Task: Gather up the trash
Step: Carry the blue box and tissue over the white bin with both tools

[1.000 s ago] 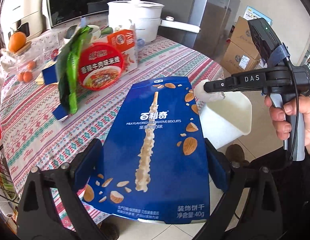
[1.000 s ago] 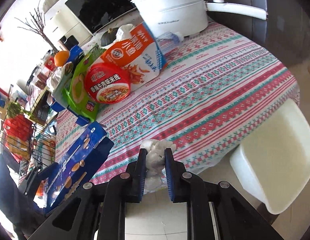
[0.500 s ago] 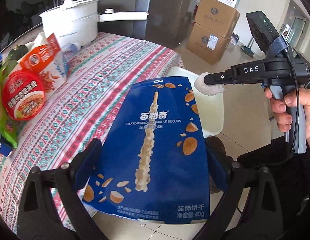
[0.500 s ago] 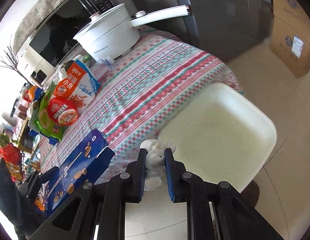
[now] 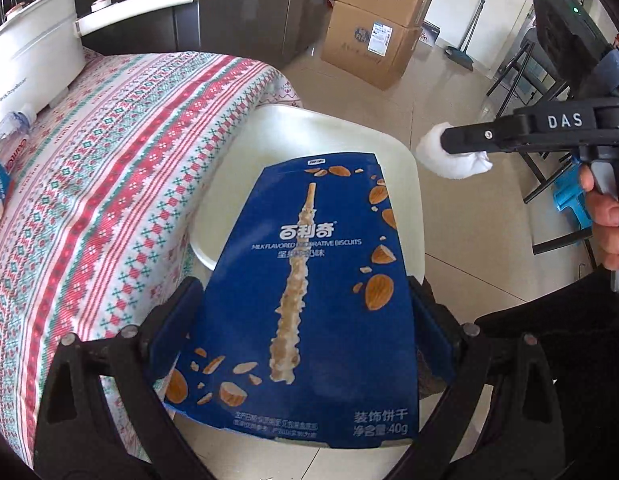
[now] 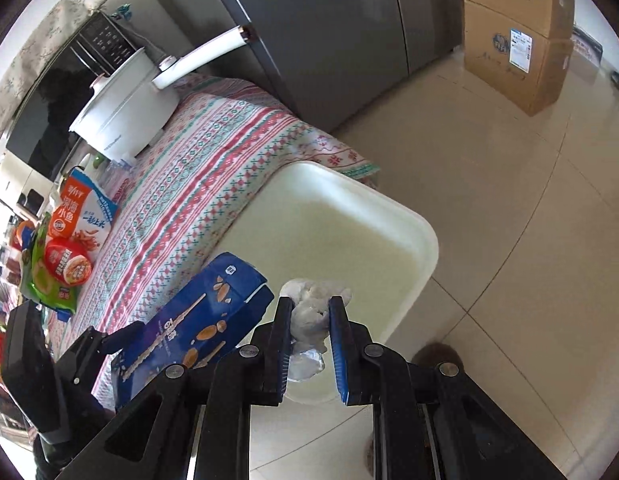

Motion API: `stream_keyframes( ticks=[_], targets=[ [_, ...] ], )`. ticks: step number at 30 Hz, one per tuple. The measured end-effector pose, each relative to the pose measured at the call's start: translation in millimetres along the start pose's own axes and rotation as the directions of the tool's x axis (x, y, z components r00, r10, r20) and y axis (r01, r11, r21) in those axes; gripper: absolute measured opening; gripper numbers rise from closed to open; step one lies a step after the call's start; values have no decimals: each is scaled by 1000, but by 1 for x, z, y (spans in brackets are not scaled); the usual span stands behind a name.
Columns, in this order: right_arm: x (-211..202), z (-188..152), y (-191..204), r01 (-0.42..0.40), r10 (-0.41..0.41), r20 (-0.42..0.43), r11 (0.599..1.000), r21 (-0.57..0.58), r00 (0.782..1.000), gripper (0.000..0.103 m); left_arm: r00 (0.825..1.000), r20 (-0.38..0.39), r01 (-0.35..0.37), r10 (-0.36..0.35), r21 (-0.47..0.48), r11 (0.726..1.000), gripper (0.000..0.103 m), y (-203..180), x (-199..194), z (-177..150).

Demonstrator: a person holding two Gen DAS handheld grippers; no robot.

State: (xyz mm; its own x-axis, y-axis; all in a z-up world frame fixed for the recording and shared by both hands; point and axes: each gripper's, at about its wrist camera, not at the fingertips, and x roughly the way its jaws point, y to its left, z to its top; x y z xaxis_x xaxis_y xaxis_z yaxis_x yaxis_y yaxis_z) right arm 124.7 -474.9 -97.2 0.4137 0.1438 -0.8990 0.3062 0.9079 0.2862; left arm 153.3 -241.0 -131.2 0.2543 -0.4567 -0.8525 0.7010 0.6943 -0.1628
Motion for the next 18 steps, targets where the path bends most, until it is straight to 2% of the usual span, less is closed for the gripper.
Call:
stream_keyframes(
  ticks=[8,18],
  targets=[
    [9,-2,-7,41,-41,-14,999,11,999,19,1000,-24,12,-12,-18,1000,99,11,14,6],
    [22,-2,10,68,-68,-29,998,-7,997,19,999,6,-51,52,-80,995,102,33,-36,3]
  ],
)
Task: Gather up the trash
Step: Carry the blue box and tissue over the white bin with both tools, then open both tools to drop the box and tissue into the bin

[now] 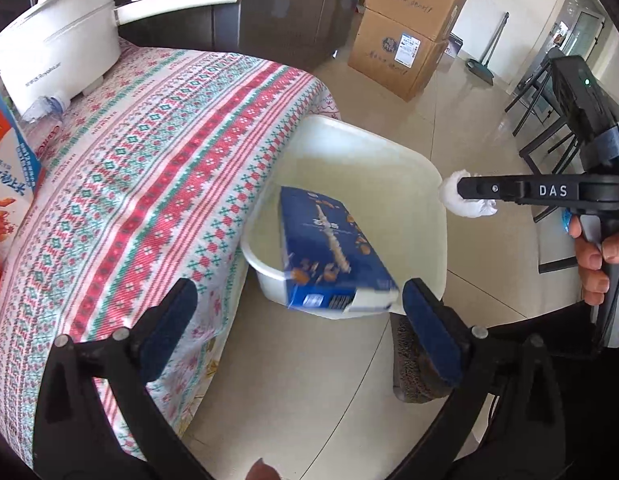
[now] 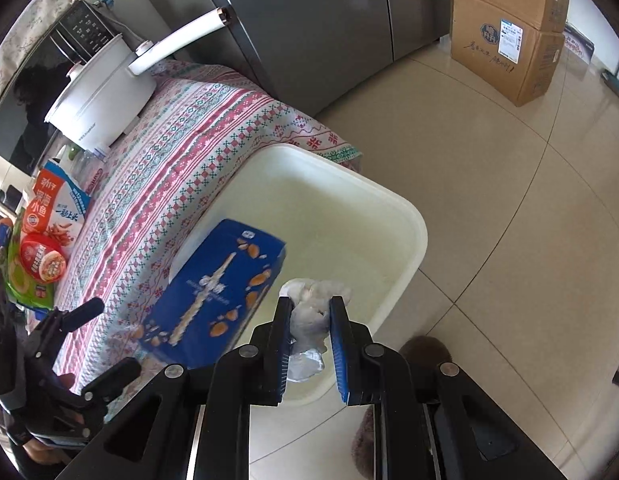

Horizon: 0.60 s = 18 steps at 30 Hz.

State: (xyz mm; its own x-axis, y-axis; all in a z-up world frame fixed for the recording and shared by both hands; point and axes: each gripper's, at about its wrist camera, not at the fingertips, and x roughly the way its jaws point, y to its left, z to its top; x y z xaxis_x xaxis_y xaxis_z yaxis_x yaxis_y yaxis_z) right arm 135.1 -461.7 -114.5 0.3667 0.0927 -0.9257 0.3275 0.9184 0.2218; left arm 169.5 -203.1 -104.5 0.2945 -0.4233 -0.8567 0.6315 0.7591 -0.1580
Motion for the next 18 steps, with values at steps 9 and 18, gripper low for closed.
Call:
stream_keyframes(
  ticks=[9,18],
  targets=[
    [7,10,29,13,-13,13,999,-33,1000,20,998,46,-28,33,-106,994,102,33,-37,-11],
    [18,20,55,32,-30,27,998,-51,999,24,993,73,-77,90,-160,984,102,58,-66,-29]
  ],
)
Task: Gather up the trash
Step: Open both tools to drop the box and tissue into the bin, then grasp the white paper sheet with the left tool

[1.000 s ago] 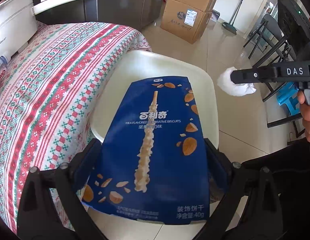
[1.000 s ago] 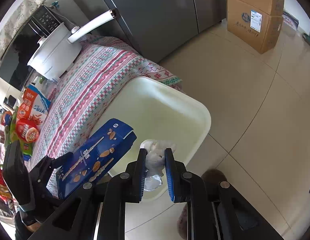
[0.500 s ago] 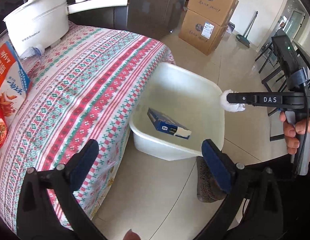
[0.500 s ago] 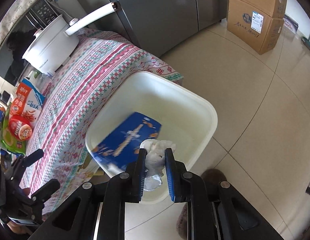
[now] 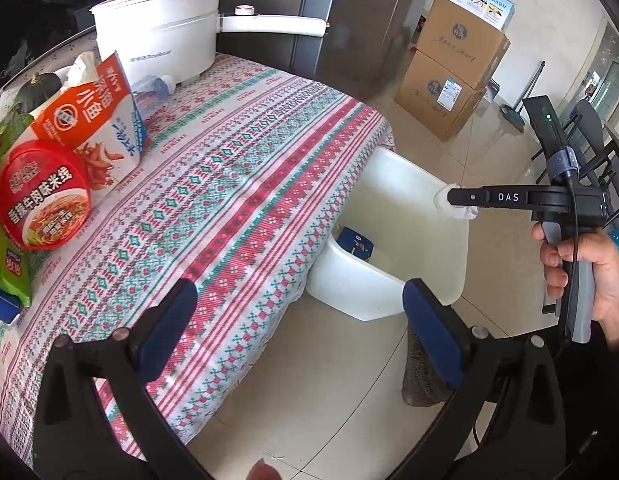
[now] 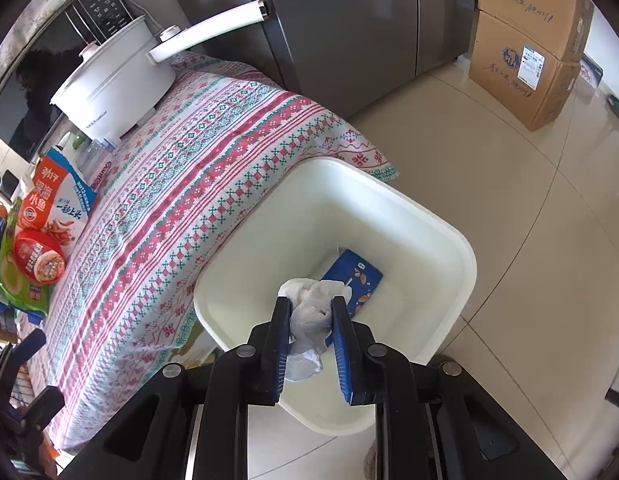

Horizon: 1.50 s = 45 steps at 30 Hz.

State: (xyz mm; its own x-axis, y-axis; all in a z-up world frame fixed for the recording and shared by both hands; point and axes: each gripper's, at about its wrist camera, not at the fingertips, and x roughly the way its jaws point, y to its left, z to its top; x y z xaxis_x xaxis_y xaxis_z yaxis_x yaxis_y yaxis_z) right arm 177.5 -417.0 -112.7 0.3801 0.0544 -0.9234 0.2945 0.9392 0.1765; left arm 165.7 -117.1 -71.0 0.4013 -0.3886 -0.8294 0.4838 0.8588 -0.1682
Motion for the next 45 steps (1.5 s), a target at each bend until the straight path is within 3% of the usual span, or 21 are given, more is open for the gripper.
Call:
stream_keyframes(
  ticks=[2,4,5,6,24,31,37,41,45],
  targets=[
    [1,1,2,5,-5,6,1000,9,1000,25,1000,6,-10,10,-12,1000,102,6,-5,-2],
    [1,3,3,9,-9,10,1000,30,1000,39,1000,11,-18,19,-22,1000,102,13,-10,-6],
    [1,4,3,10,-11,15,999,44,1000,56,1000,12,-23,23,-25,999,102,15,-12,-7],
    [-1,4,3,7,-8,25,998,58,1000,67,999,14,-29,29,-28,999,102,18,-15,-10],
    [-14,-2,54,-28,30,41,999,-34,999,78,990,58,-118,127,-132,984,102,62,-46,-30],
    [-22,-1,104,-43,52,64,989,-139,997,84,983,72,-156,171,-175,972,102,80,-53,-35],
    [-30,-2,155,-36,64,116,972,-234,991,96,972,70,-205,223,-202,958,102,101,-60,-43],
    [-32,-2,185,-71,108,125,961,-267,986,96,963,66,-237,261,-247,940,102,122,-67,-51],
    [-29,-3,209,-107,144,113,951,-289,983,103,950,55,-278,309,-306,910,102,151,-76,-60]
  ],
)
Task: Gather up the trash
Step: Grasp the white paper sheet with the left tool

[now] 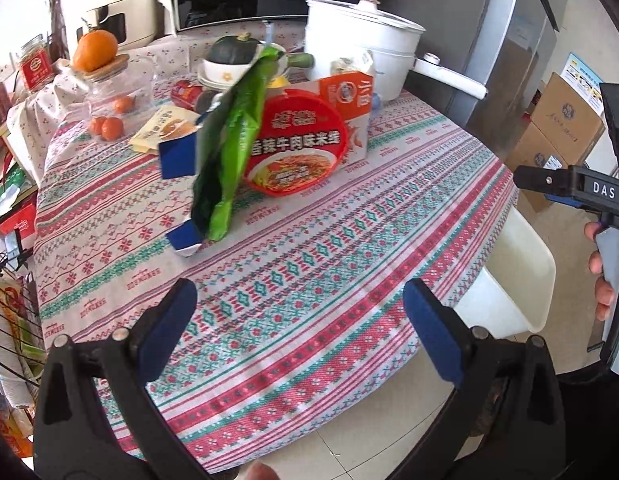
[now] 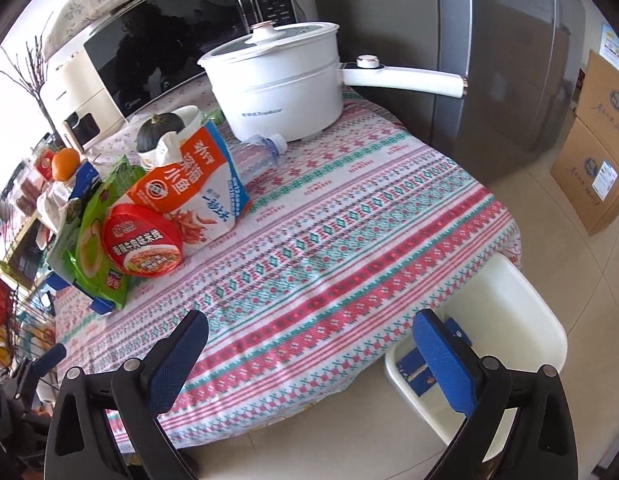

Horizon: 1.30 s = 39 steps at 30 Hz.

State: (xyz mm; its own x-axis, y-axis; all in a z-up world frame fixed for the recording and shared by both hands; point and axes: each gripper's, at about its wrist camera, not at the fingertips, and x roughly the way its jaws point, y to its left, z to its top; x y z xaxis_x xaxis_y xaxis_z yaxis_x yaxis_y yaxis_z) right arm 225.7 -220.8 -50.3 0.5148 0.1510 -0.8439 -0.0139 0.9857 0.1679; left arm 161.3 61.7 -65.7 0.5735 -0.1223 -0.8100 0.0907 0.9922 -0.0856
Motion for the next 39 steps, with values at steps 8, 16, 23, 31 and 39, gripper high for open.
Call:
stream_keyframes(
  ticks=[8,16,23,31,39],
  targets=[
    [14,2,19,-14,13,-27,1000,-23,1000,103,994,17,-108,110,-99,989,102,47,12,17],
    [17,6,18,-41,41,-37,999,4,998,103,988,83,-126,129,-45,991,102,33,44,43],
    [19,2,20,-48,47,-63,999,-14,997,103,992,126,6,17,-178,984,102,43,41,52],
    [17,2,16,-43,42,-61,999,-17,997,103,957,288,77,-32,-149,986,92,35,5,58],
    [22,-4,15,-23,20,-76,999,-31,997,103,948,317,98,-15,-249,964,59,56,10,59]
  ],
)
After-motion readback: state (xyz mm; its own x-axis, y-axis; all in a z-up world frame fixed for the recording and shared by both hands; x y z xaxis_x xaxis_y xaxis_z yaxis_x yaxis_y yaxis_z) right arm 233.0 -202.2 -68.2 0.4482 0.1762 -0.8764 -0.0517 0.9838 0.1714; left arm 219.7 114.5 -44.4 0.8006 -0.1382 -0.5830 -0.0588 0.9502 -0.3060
